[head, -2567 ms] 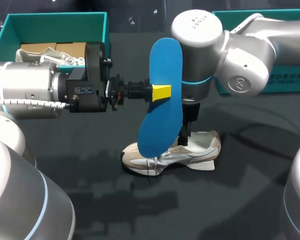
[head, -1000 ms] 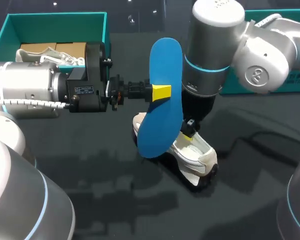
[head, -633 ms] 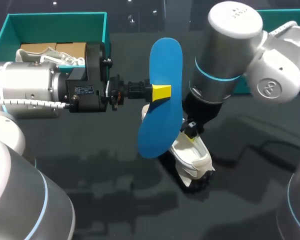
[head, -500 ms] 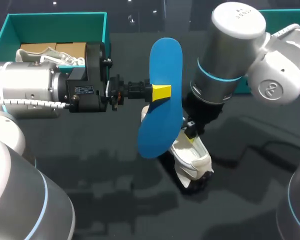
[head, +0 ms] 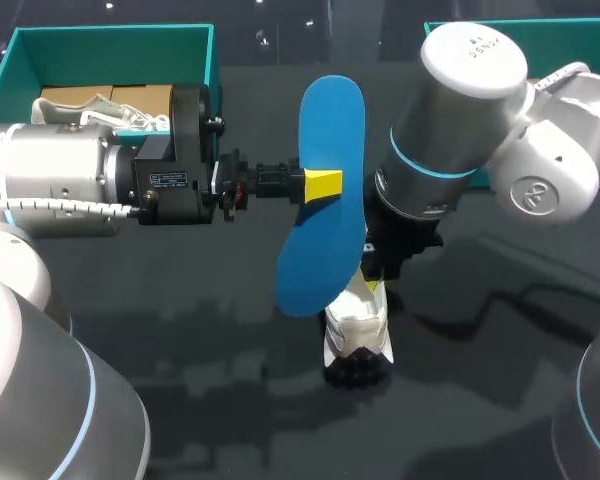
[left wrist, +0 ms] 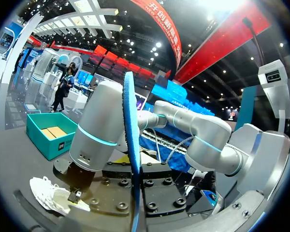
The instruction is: Take the shoe out of the shoebox, open the shoe tongue, remove and reinsert the insole, then place the shoe into the shoebox
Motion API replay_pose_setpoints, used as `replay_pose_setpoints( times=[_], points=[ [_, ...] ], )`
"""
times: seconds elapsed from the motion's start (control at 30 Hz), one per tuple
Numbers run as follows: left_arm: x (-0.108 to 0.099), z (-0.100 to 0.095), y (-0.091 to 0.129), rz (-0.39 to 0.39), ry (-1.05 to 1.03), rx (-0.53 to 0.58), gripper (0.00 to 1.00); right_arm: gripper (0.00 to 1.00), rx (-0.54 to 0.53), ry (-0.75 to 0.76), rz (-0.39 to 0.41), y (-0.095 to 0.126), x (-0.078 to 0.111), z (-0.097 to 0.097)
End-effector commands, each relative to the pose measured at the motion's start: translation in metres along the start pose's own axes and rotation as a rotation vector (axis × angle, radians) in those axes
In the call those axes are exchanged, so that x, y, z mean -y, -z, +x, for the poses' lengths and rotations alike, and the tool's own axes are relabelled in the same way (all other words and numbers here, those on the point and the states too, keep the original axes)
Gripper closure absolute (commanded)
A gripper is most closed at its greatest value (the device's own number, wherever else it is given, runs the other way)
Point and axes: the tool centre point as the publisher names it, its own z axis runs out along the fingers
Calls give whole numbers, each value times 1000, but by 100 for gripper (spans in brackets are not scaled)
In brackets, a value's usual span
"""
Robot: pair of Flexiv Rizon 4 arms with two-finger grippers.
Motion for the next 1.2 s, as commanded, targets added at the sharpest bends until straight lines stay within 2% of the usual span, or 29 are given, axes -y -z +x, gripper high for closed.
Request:
replay_pose_setpoints(
  times=[0.03,0.53,0.93,0.97,1.03,1.07,1.2],
  points=[
    [-2,1,0,4,0,1,100,100,-12,-9,10,-5,-2,-2],
    [-2,1,0,4,0,1,100,100,-74,-1,47,-34,-6,-14],
    [-2,1,0,4,0,1,100,100,-103,-16,45,-42,-3,-17],
    [-2,1,0,4,0,1,100,81,-105,-16,44,-42,-3,-17],
    [-2,1,0,4,0,1,100,37,-109,-19,38,-41,-3,-17],
    [-2,1,0,4,0,1,100,0,-112,-21,35,-40,-3,-18],
    [-2,1,0,4,0,1,100,0,-169,-28,11,-30,0,-20]
  ],
)
